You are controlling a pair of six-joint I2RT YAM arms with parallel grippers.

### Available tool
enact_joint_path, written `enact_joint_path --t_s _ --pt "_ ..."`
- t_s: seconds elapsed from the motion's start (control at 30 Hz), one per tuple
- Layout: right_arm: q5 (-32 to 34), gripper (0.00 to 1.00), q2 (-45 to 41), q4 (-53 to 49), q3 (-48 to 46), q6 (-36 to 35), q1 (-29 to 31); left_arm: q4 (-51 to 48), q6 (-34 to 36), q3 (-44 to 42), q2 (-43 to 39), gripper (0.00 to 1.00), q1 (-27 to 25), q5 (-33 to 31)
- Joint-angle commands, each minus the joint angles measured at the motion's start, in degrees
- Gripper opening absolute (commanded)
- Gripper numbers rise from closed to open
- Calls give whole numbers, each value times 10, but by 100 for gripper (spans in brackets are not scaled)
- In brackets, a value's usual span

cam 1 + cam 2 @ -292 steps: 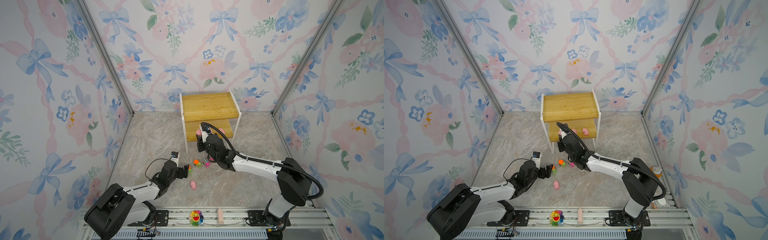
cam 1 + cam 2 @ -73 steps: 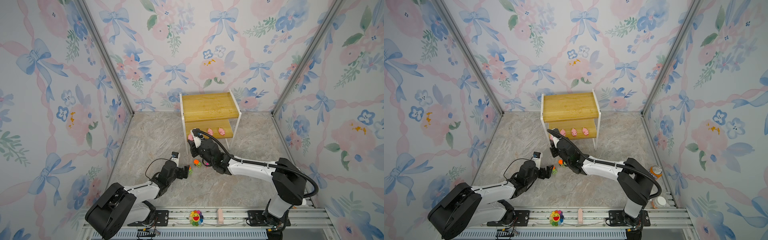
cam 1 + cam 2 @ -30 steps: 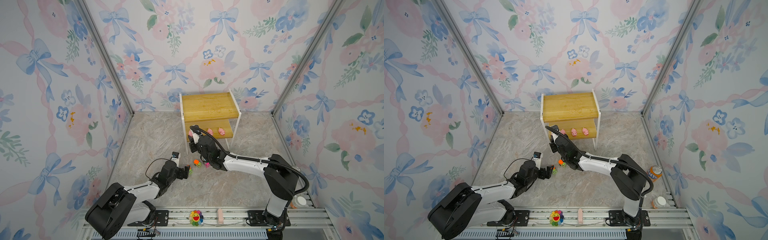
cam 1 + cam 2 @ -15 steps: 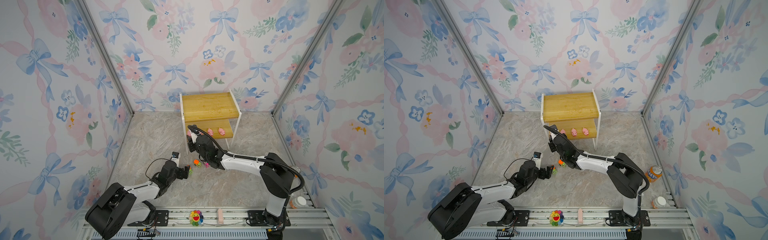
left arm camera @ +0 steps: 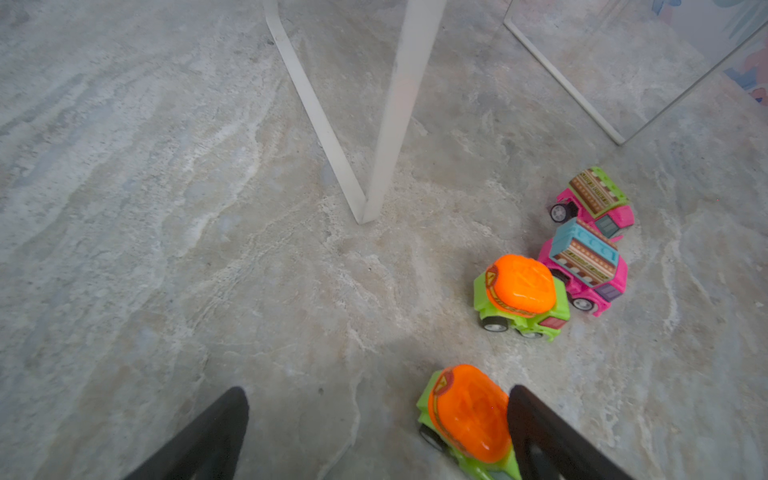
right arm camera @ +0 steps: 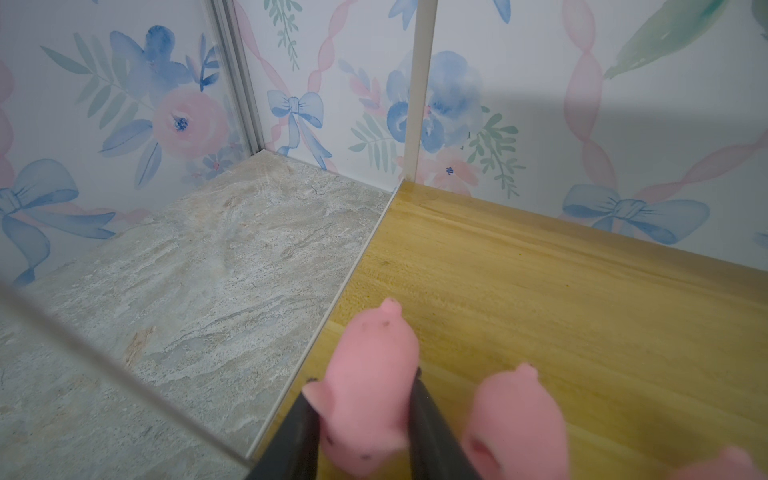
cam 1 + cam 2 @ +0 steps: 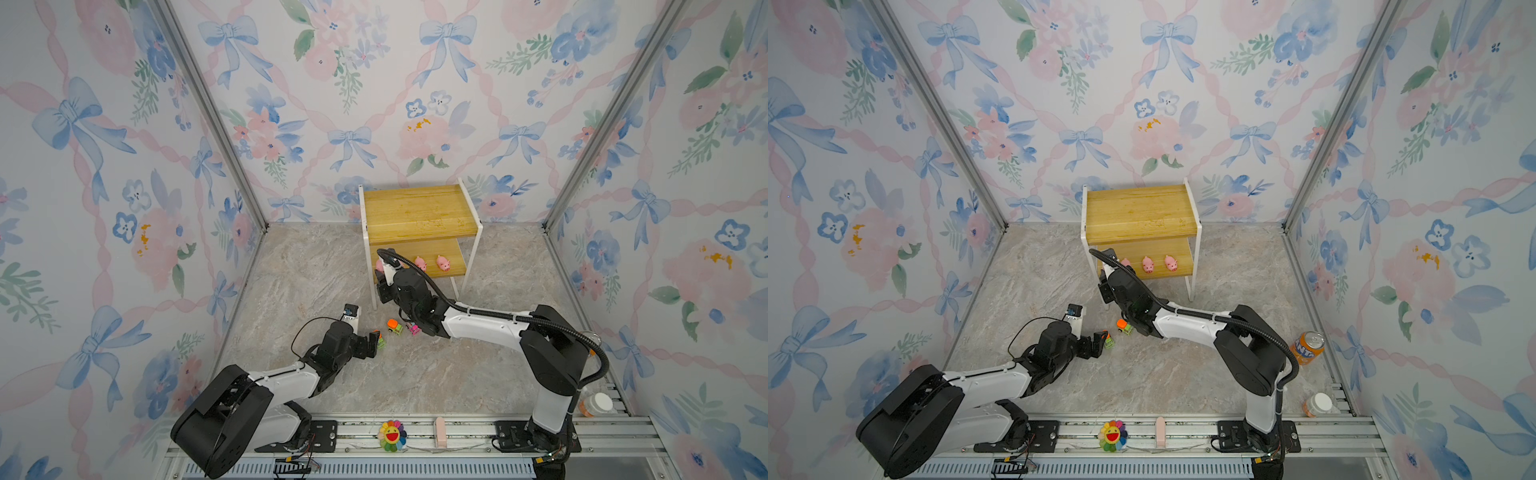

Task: Place and organize the plastic toys onto the shelf
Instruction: 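Lower the pig onto the lower shelf beside the others and open the right gripper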

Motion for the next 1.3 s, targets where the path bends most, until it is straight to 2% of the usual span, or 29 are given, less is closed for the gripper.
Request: enact_joint_path --t_s 0.0,0.4,0.53,0.8,1.27 --pt "8 36 15 -10 10 13 -9 1 12 9 5 98 5 7" --pt "9 38 26 -18 12 18 -12 1 12 9 6 98 5 8" --pt "9 44 25 -19 10 19 -12 1 12 9 8 98 5 8" --pt "9 45 20 -15 0 19 -12 1 12 10 9 98 5 8" --pt "9 53 -10 -15 -40 23 -12 1 13 13 13 98 5 10"
